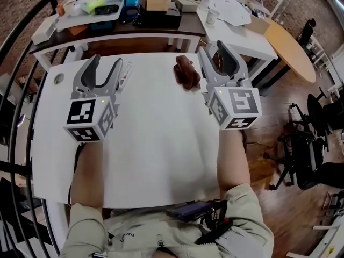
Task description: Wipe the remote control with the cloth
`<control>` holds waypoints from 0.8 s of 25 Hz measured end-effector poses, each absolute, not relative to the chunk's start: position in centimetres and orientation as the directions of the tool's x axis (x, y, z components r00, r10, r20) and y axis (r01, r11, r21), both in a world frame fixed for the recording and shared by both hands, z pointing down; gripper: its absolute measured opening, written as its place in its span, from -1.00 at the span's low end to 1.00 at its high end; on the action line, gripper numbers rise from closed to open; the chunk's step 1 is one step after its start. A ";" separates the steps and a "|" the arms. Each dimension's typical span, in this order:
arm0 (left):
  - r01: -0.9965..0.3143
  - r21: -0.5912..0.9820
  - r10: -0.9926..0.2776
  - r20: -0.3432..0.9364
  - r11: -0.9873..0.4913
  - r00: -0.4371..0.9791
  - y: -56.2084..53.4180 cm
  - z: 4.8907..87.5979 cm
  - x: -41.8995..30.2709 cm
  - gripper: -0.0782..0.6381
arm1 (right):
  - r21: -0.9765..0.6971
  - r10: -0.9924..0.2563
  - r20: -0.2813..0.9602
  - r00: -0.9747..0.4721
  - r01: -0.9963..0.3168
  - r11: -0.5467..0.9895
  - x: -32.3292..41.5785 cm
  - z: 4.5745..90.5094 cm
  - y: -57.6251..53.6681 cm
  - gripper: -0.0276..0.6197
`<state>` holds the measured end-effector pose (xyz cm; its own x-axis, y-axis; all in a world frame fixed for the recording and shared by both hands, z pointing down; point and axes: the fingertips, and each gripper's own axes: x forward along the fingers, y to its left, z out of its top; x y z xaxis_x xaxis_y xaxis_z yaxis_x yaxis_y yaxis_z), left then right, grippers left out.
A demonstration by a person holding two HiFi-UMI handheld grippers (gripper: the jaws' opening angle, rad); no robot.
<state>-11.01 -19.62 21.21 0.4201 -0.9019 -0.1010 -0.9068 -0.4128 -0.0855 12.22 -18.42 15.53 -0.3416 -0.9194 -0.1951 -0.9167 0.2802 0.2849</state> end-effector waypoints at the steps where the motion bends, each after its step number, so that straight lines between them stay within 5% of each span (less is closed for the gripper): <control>1: -0.912 -0.074 -0.908 -0.088 -0.404 0.410 -20.5 21.6 -11.4 -0.12 | 0.290 -0.920 -0.182 -0.347 -0.913 0.287 12.2 15.8 -19.4 -0.31; 11: -0.883 -0.014 -0.863 0.219 -0.470 0.456 -26.7 30.4 -10.5 0.28 | 0.307 -0.928 0.065 -0.366 -0.878 0.368 13.0 22.9 -27.0 -0.12; 20: -0.868 -0.035 -0.791 0.433 -0.495 0.433 -29.0 36.5 -10.1 0.36 | 0.301 -0.891 0.248 -0.381 -0.844 0.445 14.0 27.7 -28.6 -0.07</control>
